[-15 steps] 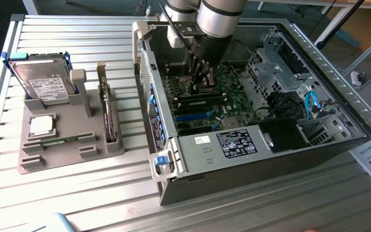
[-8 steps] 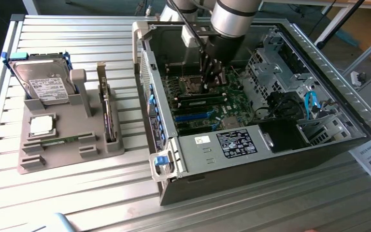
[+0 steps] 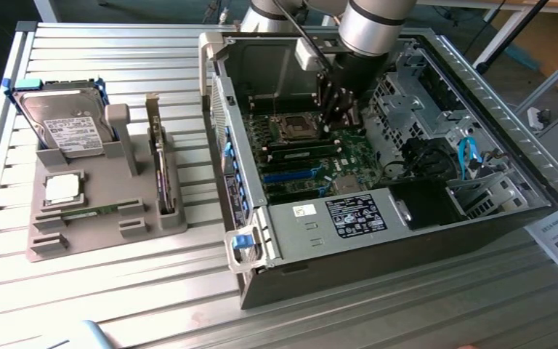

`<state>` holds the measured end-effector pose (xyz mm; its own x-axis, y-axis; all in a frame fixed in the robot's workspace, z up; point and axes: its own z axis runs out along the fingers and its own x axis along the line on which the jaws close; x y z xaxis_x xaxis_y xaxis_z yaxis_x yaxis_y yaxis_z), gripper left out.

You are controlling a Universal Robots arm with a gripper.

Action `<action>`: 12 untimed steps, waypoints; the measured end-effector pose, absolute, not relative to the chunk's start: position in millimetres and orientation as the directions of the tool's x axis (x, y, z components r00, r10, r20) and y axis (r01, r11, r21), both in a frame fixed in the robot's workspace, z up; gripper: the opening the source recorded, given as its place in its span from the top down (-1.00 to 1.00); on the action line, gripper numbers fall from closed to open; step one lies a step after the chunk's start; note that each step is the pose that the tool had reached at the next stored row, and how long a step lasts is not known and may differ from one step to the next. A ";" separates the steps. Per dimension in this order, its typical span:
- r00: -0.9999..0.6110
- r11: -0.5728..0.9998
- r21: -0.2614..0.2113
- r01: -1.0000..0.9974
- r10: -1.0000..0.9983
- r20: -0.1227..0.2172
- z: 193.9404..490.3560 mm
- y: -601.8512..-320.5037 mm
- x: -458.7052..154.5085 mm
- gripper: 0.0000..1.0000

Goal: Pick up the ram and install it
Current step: 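Press down the ram until it locks into place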

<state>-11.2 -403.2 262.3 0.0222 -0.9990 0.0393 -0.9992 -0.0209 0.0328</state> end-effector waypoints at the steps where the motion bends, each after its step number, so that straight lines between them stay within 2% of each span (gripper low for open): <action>1: 0.022 -0.021 0.033 -0.999 -0.999 0.039 262.3 -403.2 -9.3 0.80; 12: 0.022 -0.021 0.033 -0.999 -0.999 0.040 271.3 -403.2 -9.1 0.80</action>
